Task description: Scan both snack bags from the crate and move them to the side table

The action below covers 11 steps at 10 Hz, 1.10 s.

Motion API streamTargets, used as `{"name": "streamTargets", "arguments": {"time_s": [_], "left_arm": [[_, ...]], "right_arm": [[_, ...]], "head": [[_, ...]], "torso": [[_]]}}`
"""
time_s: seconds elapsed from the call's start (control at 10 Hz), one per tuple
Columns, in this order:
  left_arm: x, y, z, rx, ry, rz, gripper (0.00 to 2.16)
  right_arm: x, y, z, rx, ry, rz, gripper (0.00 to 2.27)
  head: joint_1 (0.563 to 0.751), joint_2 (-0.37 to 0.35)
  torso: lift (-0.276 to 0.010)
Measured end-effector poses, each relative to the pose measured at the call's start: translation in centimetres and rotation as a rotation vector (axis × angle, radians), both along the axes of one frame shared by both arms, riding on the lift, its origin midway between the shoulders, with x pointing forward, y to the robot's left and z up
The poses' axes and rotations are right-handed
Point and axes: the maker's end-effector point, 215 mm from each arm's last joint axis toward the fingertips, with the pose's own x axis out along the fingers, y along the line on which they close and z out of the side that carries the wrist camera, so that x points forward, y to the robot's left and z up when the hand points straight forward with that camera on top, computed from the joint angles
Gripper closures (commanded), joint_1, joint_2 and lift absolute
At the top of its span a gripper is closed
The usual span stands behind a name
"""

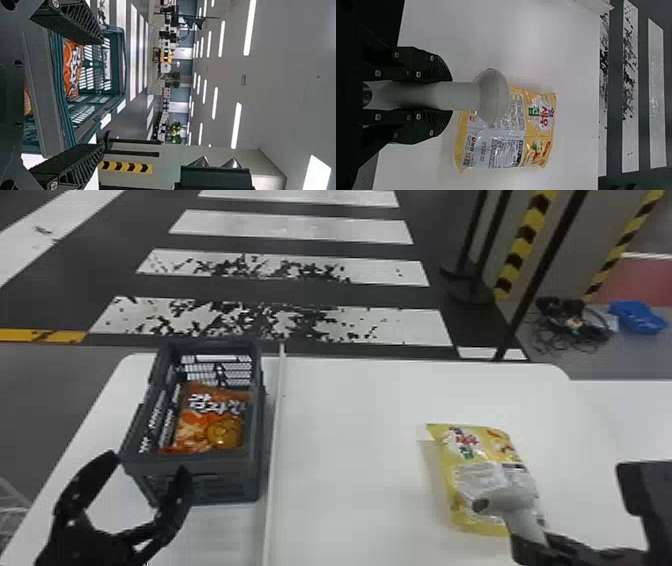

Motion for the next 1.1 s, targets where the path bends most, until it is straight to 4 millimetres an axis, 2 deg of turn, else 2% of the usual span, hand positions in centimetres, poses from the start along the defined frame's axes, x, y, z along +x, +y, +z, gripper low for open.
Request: {"name": "streamTargets", "arguments": {"time_s": [0.5, 0.7, 1.1], "left_arm": [[0.0, 0.6, 0.0, 0.007, 0.0, 0.009, 0.07], [-0.1, 1.0, 0.0, 0.01, 0.001, 0.016, 0.07], [-0.1, 1.0, -0.1, 0.01, 0.003, 0.018, 0.07]], "right_arm": [[2.0, -1.6, -2.2, -0.026, 0.005, -0.007, 2.22], [2.2, -2.2, -3.1, -0.043, 0.018, -0.009, 2.22], [2.4, -2.1, -4.3, -0.036, 0.026, -0.002, 2.22]], "head": [[0.695, -0.063], [0.695, -0.068], [0.695, -0.063]], "torso": [[-0.099], [-0.099], [-0.099]]}}
